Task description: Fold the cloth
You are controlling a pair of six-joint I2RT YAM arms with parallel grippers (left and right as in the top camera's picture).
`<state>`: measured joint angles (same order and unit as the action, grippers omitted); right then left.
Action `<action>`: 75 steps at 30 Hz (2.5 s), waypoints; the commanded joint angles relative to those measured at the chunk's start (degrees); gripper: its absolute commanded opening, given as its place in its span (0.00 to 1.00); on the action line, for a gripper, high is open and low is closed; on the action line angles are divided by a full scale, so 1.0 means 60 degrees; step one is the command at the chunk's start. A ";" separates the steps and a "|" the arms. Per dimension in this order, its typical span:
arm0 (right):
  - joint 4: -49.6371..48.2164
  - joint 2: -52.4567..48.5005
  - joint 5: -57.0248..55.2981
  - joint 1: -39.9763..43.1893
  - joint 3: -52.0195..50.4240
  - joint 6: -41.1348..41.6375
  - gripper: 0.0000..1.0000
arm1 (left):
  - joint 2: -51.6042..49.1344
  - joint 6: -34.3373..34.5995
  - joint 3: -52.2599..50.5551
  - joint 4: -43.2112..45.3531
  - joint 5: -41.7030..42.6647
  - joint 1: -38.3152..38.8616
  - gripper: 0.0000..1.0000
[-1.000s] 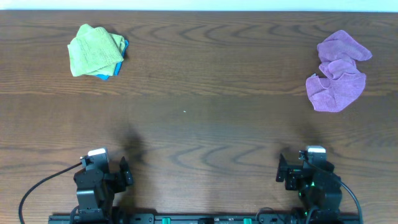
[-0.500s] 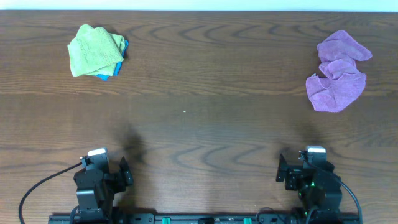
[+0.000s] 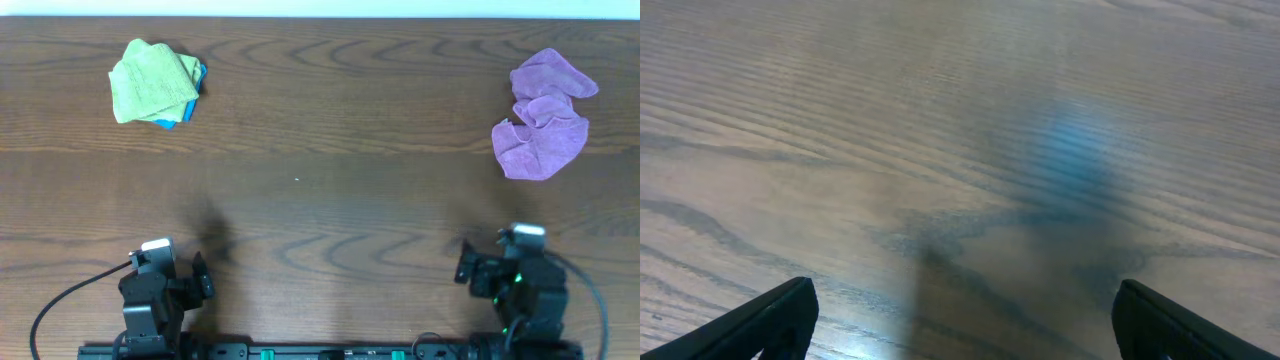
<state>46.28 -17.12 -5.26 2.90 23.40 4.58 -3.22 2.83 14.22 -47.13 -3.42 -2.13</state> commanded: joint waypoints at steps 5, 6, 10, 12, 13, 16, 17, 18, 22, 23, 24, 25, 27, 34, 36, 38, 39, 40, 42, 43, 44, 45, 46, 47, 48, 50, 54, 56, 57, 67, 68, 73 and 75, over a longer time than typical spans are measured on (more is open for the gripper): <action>0.0331 -0.2699 -0.0168 0.1049 0.2594 0.0597 0.99 | 0.0073 0.0066 -0.0058 -0.0146 -0.0135 0.0033 0.95; 0.0415 -0.3005 -0.0164 0.1162 0.2896 0.0597 0.99 | 0.0073 0.0066 -0.0058 -0.0146 -0.0135 0.0033 0.95; 0.0882 -0.4368 -0.0164 0.1592 0.4331 0.0627 0.99 | 0.0073 0.0066 -0.0058 -0.0146 -0.0138 0.0033 0.95; 0.1155 -0.4940 -0.0168 0.1767 0.4983 0.0670 0.99 | 0.0073 0.0066 -0.0058 -0.0146 -0.0138 0.0033 0.95; 0.1370 -0.5391 -0.0160 0.1916 0.5482 0.0732 0.99 | 0.0073 0.0066 -0.0058 -0.0146 -0.0135 0.0033 0.95; 0.1840 -0.6320 -0.0117 0.2244 0.6473 0.0914 0.99 | 0.0073 0.0066 -0.0058 -0.0146 -0.0135 0.0033 0.95; 0.1978 -0.6612 -0.0109 0.2342 0.6761 0.0984 0.99 | 0.0073 0.0066 -0.0058 -0.0146 -0.0135 0.0033 0.95; 0.2167 -0.7023 -0.0080 0.2466 0.7151 0.1024 0.99 | 0.0073 0.0066 -0.0058 -0.0146 -0.0138 0.0033 0.95; 0.2692 -0.8459 -0.0007 0.2834 0.8378 0.1020 0.99 | 0.0073 0.0066 -0.0058 -0.0146 -0.0135 0.0033 0.95; 0.2787 -0.8837 0.0007 0.2925 0.8663 0.1020 0.99 | 0.0073 0.0066 -0.0058 -0.0146 -0.0138 0.0033 0.95; 0.2845 -0.9413 0.0091 0.3075 0.9034 0.1016 0.99 | 0.0073 0.0066 -0.0058 -0.0146 -0.0138 0.0033 0.95; 0.2838 -0.9664 0.0135 0.3140 0.9176 0.1013 0.99 | 0.0073 0.0066 -0.0058 -0.0146 -0.0135 0.0033 0.95; 0.2747 -1.0418 0.0255 0.3300 0.9530 0.1009 0.99 | 0.0073 0.0066 -0.0058 -0.0146 -0.0135 0.0033 0.95; 0.2408 -1.2673 0.0576 0.3515 1.0120 0.0922 0.99 | 0.0073 0.0066 -0.0058 -0.0146 -0.0135 0.0033 0.95; 0.2182 -1.3100 0.0670 0.3515 1.0120 0.0823 0.99 | 0.0073 0.0066 -0.0058 -0.0146 -0.0138 0.0033 0.95; 0.1971 -1.3508 0.0670 0.3512 1.0120 0.0834 0.99 | 0.0073 0.0066 -0.0058 -0.0146 -0.0138 0.0033 0.95; 0.1880 -1.3697 0.0681 0.3508 1.0120 0.0838 0.99 | 0.0073 0.0066 -0.0058 -0.0146 -0.0138 0.0033 0.95; 0.1738 -1.3872 0.0696 0.3504 1.0120 0.0831 0.99 | 0.0073 0.0066 -0.0058 -0.0146 -0.0135 0.0033 0.95; 0.1541 -1.4171 0.0667 0.3508 1.0120 0.0831 0.99 | 0.0073 0.0066 -0.0058 -0.0146 -0.0135 0.0033 0.95; 0.1461 -1.4298 0.0663 0.3515 1.0120 0.0831 0.99 | 0.0073 0.0066 -0.0058 -0.0146 -0.0135 0.0033 0.95; 0.1421 -1.4400 0.0663 0.3515 1.0120 0.0823 0.99 | 0.0073 0.0066 -0.0058 -0.0146 -0.0135 0.0033 0.95; 0.1475 -1.4520 0.0667 0.3515 1.0116 0.0750 0.99 | 0.0073 0.0066 -0.0058 -0.0146 -0.0138 0.0033 0.95; 0.1504 -1.4611 0.0663 0.3515 1.0116 0.0699 0.99 | 0.0073 0.0066 -0.0058 -0.0146 -0.0135 0.0033 0.95; 0.1497 -1.4692 0.0667 0.3512 1.0112 0.0506 0.99 | 0.0073 0.0066 -0.0058 -0.0146 -0.0135 0.0033 0.95; 0.1439 -1.4794 0.0678 0.3512 1.0105 0.0342 0.99 | 0.0073 0.0066 -0.0058 -0.0146 -0.0138 0.0033 0.95; 0.1239 -1.4968 0.0659 0.3515 1.0098 0.0149 0.99 | 0.0073 0.0066 -0.0058 -0.0146 -0.0135 0.0033 0.95; 0.0947 -1.5260 0.0554 0.3526 1.0098 0.0011 0.99 | 0.0073 0.0066 -0.0058 -0.0146 -0.0138 0.0033 0.95; 0.0823 -1.5384 0.0546 0.3526 1.0098 -0.0076 0.97 | 0.0073 0.0066 -0.0058 -0.0146 -0.0135 0.0033 0.95; 0.0754 -1.5438 0.0546 0.3526 1.0098 -0.0106 0.95 | 0.0073 0.0066 -0.0058 -0.0146 -0.0135 0.0033 0.95; 0.0146 -1.6229 0.0583 0.3537 1.0098 -0.0565 0.86 | 0.0073 0.0066 -0.0058 -0.0146 -0.0135 0.0033 0.95; 0.0084 -1.6302 0.0597 0.3541 1.0098 -0.0572 0.85 | 0.0073 0.0066 -0.0058 -0.0146 -0.0135 0.0033 0.95; -0.0193 -1.6648 0.0714 0.3574 1.0098 -0.0568 0.74 | 0.0073 0.0066 -0.0058 -0.0146 -0.0135 0.0033 0.95; -0.0211 -1.6728 0.0714 0.3577 1.0094 -0.0568 0.56 | 0.0073 0.0066 -0.0058 -0.0146 -0.0135 0.0033 0.95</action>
<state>45.23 -116.31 -1.28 23.62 82.81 1.63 -3.09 2.83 14.20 -47.16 -3.42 -2.13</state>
